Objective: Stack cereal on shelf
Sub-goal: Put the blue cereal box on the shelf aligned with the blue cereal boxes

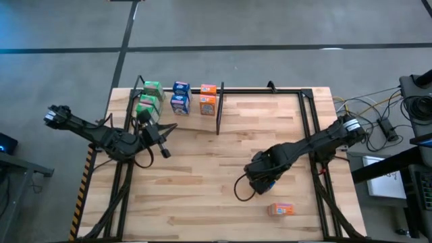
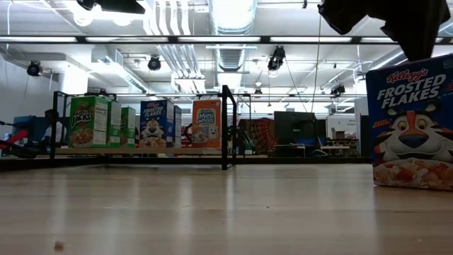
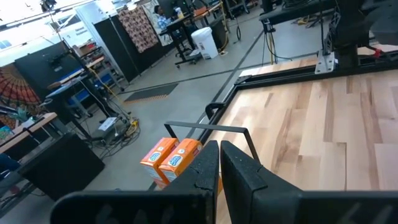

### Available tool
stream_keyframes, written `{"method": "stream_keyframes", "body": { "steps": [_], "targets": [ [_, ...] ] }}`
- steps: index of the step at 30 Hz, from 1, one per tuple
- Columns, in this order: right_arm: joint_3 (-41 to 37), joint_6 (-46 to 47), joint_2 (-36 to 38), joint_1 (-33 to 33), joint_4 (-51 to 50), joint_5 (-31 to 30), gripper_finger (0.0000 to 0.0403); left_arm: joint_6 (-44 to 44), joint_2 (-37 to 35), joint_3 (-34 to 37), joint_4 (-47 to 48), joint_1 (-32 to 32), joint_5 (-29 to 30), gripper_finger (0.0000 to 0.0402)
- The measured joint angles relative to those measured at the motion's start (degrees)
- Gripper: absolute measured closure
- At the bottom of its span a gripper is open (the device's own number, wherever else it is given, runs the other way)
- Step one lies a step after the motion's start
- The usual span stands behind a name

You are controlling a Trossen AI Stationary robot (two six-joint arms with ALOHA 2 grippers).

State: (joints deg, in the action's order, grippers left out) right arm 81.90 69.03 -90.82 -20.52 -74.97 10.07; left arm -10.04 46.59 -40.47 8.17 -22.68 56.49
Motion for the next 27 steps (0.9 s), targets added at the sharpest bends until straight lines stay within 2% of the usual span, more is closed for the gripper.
{"method": "stream_keyframes", "body": {
  "steps": [8,13,19,27],
  "targets": [
    [0.22,2.01,0.45,-2.51,0.11,-0.7,0.0151,0.0,0.19,0.0,0.07,0.0,-0.04,0.0402],
    [0.22,2.38,0.02,-3.52,0.23,-3.78,0.01,0.0,0.19,0.0,0.06,0.0,-0.04,0.0401],
    [-1.37,0.89,-0.59,-4.25,3.48,-7.3,0.0102,0.0,0.22,0.0,0.11,0.0,-0.04,0.0401],
    [-2.49,0.9,-1.47,-4.24,5.01,-8.15,0.0156,0.0,0.3,0.0,0.4,0.0,-0.04,0.0401]
  ]
}}
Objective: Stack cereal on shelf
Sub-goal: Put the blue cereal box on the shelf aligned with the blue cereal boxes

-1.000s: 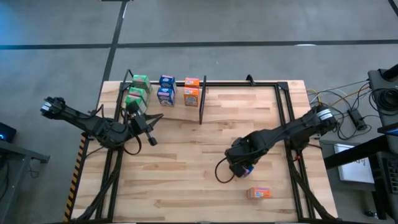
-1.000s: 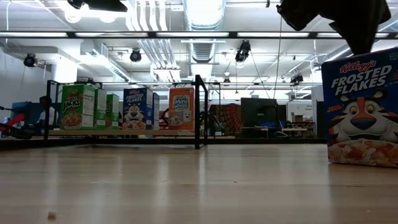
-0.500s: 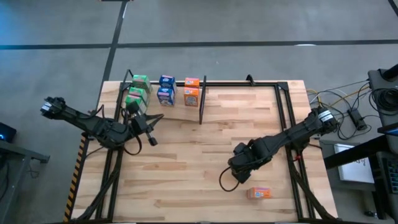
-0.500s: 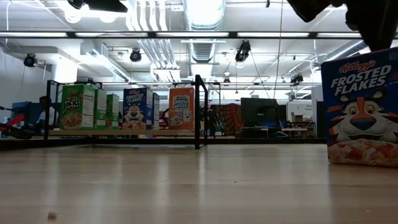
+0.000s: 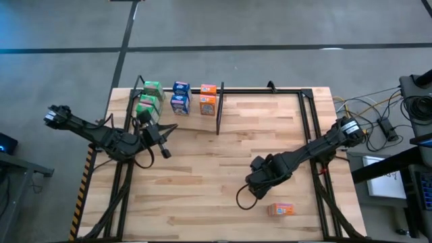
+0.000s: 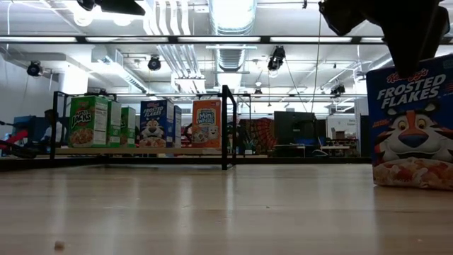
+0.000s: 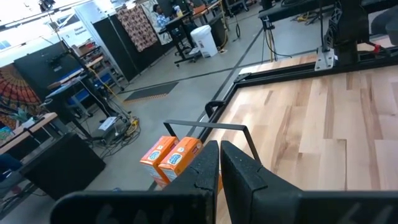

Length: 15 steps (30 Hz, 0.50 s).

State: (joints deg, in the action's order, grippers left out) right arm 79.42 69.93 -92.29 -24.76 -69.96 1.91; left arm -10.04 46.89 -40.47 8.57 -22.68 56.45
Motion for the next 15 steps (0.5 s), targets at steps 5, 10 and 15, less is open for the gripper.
{"method": "stream_keyframes", "body": {
  "steps": [5,10,15],
  "targets": [
    [0.0,-0.04,-0.03,0.01,0.01,-0.02,0.0204,0.0,0.0,0.0,0.03,0.0,0.0,0.0401],
    [0.0,-0.04,0.23,0.01,0.18,-0.02,0.0238,0.0,0.0,0.0,0.03,0.0,0.0,0.0402],
    [0.72,-0.61,0.7,0.03,0.34,-0.14,0.0254,0.0,0.0,0.0,0.03,0.0,0.0,0.0401]
  ]
}}
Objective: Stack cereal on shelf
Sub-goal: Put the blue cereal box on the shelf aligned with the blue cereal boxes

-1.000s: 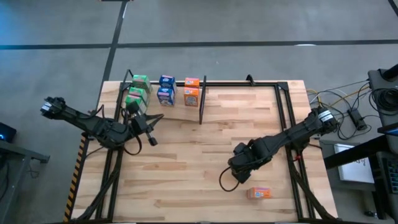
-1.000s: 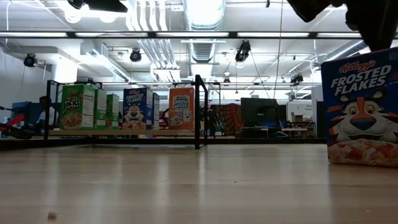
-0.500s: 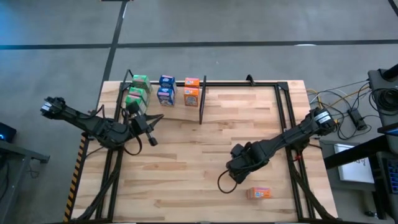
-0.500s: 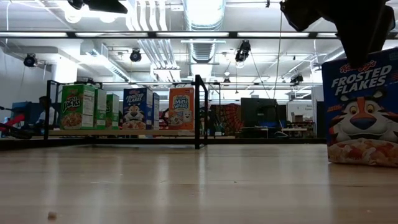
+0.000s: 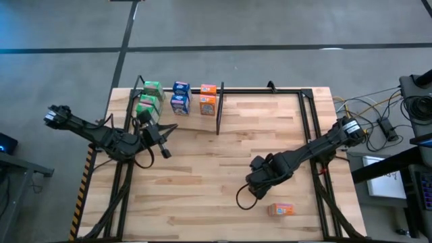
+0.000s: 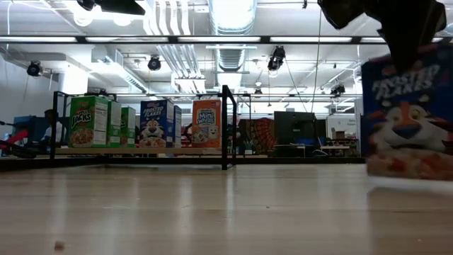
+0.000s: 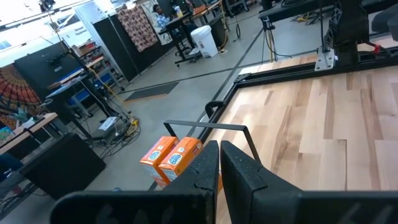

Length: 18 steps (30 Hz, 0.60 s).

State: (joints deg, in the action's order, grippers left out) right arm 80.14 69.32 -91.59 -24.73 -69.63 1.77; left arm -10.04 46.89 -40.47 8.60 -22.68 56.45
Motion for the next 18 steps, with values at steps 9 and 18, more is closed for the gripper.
{"method": "stream_keyframes", "body": {
  "steps": [9,18],
  "targets": [
    [6.72,-5.44,0.28,2.24,3.48,-6.42,0.0255,-0.42,-0.02,0.0,-0.02,0.0,0.0,0.0401],
    [9.4,-27.04,0.3,9.87,22.06,-9.43,0.0256,-1.19,-2.29,0.0,-0.12,0.02,0.0,0.0401]
  ]
}}
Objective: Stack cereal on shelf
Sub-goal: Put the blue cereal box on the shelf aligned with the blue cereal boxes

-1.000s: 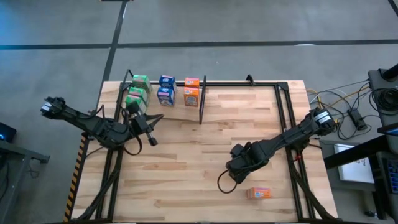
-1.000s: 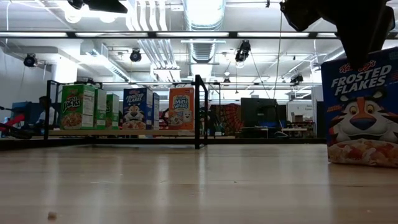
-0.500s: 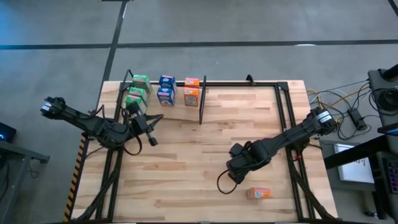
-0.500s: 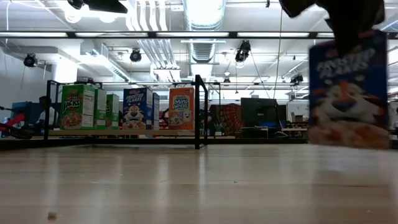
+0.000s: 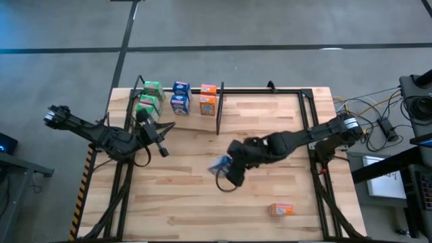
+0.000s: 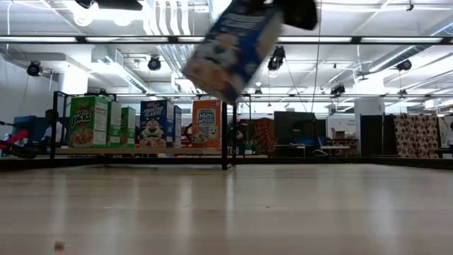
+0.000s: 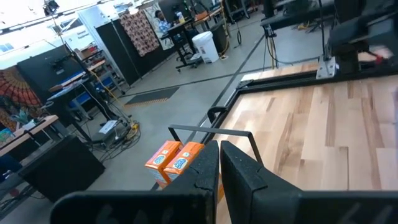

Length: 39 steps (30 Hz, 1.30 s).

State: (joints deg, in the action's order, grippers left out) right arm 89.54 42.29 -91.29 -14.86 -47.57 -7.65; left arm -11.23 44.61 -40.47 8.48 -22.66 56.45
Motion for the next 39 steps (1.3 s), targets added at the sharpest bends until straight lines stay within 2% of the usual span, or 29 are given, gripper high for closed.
{"method": "stream_keyframes", "body": {
  "steps": [9,16,28,33,39],
  "targets": [
    [-0.02,-21.21,0.0,9.2,15.39,-1.41,0.0264,0.84,-3.43,0.52,-0.39,0.0,0.02,0.0401],
    [2.32,-30.63,-1.17,16.56,16.89,-1.11,0.0264,1.23,-5.65,0.52,-0.97,0.0,0.02,0.0401],
    [17.02,-42.12,-12.5,23.09,9.26,-0.92,0.0264,1.1,-5.82,0.55,-1.32,0.0,0.02,0.0401],
    [25.52,-45.53,-18.69,23.81,2.73,-0.91,0.0264,1.06,-5.85,0.55,-1.26,0.0,0.02,0.0401],
    [33.12,-49.05,-25.43,23.88,-0.53,-0.9,0.0264,1.08,-5.65,0.55,-1.21,0.0,0.02,0.0401]
  ]
}}
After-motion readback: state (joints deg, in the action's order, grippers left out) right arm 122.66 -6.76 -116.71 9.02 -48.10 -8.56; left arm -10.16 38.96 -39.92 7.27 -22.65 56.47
